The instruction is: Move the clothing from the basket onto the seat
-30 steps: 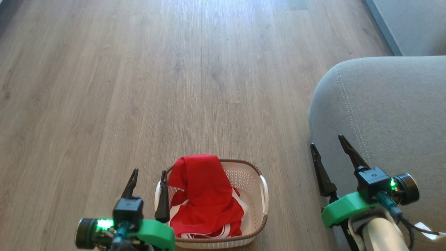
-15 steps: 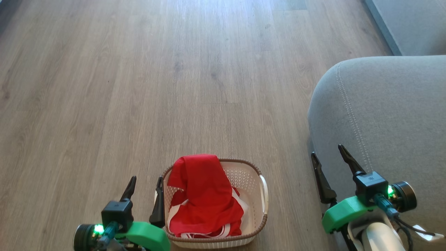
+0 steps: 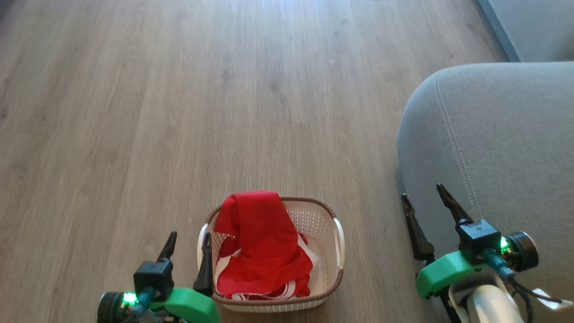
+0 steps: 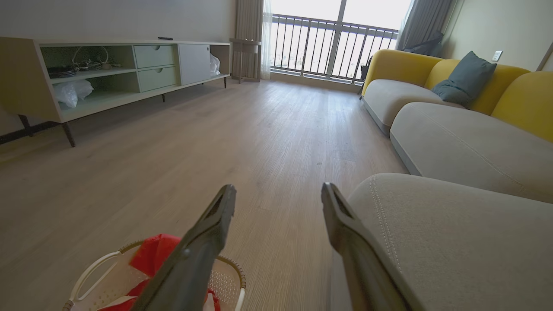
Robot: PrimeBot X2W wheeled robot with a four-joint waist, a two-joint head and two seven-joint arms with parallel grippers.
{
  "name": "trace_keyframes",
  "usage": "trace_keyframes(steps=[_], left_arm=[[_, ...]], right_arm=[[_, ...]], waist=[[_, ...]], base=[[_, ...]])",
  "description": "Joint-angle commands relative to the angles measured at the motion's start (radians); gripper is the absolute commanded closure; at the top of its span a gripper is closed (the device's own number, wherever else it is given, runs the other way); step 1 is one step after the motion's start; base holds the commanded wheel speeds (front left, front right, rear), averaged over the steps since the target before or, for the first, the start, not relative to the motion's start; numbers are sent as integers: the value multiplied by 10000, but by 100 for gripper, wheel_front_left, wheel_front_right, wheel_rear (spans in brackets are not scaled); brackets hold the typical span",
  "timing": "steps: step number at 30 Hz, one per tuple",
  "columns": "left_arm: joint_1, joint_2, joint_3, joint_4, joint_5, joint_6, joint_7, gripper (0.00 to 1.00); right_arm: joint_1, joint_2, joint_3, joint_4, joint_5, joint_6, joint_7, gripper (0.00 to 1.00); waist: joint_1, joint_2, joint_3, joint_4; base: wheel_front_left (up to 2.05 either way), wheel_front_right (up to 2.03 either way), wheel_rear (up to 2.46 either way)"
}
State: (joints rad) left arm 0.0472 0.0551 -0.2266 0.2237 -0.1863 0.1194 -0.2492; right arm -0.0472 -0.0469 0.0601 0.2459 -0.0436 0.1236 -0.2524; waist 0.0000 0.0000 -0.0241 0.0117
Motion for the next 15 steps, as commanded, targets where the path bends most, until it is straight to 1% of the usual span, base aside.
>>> trace_keyframes(steps=[1,4,7,12,13,14,15], left_arm=[[-407,-48,216,-150,-7,59,-126,0],[-446,-48,140,-26,-44,39,-126,0],[-544,-48,40,218,-74,-3,-126,0],[-1272,-48,-317,817,168,-118,-126,0],[-1691,-48,-494,1159,343,-115,-126,0],[-1691,-48,-494,1159,343,-115,-126,0],[-1925,-48,-570,1331,397,-100,-126,0]], right_arm=[[-317,-33,114,-327,3,71,-93,0],[-330,-33,30,-272,47,71,-93,0],[-388,-33,-40,-239,-25,71,-93,0],[-689,-33,-384,-421,-221,71,-93,0],[-819,-33,-591,-482,-403,71,-93,0],[-819,-33,-591,-482,-403,71,-93,0],[-907,-33,-762,-529,-490,71,-93,0]], waist=[[0,0,157,-36],[0,0,334,-71],[0,0,737,-147],[0,0,2115,-297],[0,0,2774,-382],[0,0,2774,-382],[0,0,3126,-425]], base=[[0,0,0],[0,0,0],[0,0,0],[0,0,0],[0,0,0],[0,0,0],[0,0,0]])
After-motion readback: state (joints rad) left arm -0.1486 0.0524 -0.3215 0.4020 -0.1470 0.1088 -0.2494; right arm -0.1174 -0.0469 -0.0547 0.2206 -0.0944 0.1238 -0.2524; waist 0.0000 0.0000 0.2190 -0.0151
